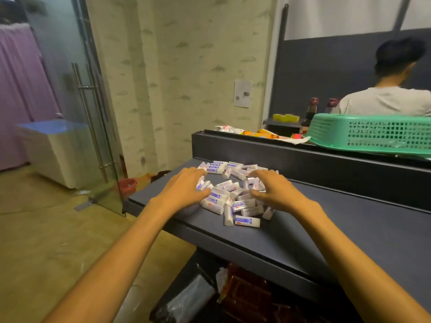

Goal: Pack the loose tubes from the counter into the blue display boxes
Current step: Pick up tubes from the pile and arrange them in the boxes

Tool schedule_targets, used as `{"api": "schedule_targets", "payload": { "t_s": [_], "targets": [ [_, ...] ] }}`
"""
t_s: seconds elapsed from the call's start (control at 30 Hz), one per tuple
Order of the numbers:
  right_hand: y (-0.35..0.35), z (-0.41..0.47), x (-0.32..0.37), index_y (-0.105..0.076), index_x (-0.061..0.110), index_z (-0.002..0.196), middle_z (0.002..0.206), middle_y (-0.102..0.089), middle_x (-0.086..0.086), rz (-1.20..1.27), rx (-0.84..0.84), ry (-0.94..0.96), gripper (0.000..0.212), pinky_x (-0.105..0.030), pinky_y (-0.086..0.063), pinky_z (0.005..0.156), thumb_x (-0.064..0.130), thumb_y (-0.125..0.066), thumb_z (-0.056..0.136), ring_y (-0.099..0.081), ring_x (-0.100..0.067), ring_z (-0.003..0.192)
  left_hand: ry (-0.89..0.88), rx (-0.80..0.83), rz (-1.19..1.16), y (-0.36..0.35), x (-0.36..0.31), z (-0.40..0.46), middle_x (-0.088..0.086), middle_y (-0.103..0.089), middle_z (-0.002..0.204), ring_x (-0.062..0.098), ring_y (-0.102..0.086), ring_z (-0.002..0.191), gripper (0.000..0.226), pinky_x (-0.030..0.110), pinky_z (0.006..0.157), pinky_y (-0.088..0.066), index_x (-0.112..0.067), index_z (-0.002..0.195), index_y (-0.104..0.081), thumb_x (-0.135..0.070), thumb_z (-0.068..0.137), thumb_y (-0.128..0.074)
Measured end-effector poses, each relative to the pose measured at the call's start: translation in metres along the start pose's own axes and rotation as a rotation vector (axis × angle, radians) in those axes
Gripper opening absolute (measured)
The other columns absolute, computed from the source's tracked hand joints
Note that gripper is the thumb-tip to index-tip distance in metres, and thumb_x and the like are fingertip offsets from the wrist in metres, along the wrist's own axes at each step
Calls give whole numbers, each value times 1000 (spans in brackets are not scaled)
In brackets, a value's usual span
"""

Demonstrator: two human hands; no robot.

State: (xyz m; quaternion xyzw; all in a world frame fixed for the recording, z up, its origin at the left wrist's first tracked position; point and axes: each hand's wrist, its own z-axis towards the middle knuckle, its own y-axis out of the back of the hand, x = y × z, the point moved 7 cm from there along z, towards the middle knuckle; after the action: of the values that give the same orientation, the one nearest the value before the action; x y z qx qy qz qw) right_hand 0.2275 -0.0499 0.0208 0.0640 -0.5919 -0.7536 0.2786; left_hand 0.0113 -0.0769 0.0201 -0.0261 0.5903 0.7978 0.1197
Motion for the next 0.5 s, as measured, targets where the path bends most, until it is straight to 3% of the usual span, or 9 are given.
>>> {"api": "schedule_targets", "payload": {
  "t_s": [0.2,0.5],
  "targets": [
    [-12,33,3,-47,24,138,143,-50,1,-49,-32,-69,48,-31,-37,102,36,-58,93,-45,-18,128,-90,19,-55,-20,30,57,0,-49,140,20,-44,128,57,37,103,-40,-24,139,-46,-45,89,-58],
    [-18,53,-2,-50,24,134,136,-55,0,-74,-103,-280,45,-40,-41,103,36,-59,92,-50,-20,122,-308,113,-124,-42,44,135,0,-56,129,20,-53,116,49,39,98,-46,-23,132,-52,-31,86,-67]
  ]
}}
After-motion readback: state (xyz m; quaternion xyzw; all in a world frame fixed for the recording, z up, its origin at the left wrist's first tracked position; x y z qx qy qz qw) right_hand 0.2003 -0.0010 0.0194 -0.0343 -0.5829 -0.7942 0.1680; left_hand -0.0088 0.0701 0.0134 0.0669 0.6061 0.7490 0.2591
